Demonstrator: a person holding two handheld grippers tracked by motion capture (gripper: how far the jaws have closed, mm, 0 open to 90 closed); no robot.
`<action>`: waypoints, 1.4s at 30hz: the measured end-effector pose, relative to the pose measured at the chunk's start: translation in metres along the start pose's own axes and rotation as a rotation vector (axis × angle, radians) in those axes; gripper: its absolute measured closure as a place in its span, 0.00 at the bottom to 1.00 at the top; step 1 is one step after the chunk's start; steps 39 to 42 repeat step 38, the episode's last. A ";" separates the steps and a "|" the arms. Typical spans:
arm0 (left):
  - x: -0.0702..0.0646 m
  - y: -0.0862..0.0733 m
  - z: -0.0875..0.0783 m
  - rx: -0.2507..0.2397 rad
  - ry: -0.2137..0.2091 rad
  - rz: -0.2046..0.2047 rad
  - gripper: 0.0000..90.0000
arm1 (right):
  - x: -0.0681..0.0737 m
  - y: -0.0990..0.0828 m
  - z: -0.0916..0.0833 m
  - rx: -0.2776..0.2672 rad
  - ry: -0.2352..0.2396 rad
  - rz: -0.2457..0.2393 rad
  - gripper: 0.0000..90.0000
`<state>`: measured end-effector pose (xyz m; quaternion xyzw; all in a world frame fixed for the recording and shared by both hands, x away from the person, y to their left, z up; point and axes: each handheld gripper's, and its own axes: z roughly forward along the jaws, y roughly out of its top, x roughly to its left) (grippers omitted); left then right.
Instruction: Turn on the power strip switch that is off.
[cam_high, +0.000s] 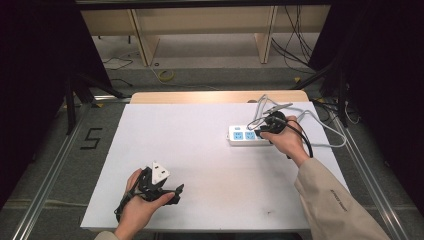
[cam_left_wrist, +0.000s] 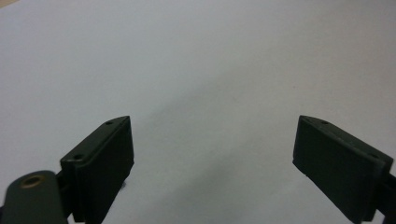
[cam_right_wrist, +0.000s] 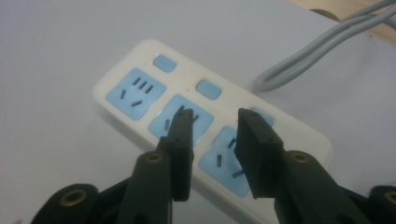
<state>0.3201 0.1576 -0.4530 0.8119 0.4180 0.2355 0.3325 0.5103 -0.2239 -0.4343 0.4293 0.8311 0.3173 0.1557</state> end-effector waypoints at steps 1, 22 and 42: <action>0.000 0.000 0.000 0.003 -0.001 0.004 0.13 | 0.000 -0.003 -0.002 -0.002 0.009 -0.005 0.70; 0.000 -0.001 0.002 0.016 -0.003 -0.002 0.13 | 0.020 -0.086 -0.058 -0.092 0.110 -0.015 0.52; -0.001 -0.002 0.001 0.025 -0.009 0.005 0.13 | 0.032 -0.116 -0.075 -0.133 0.115 -0.012 0.42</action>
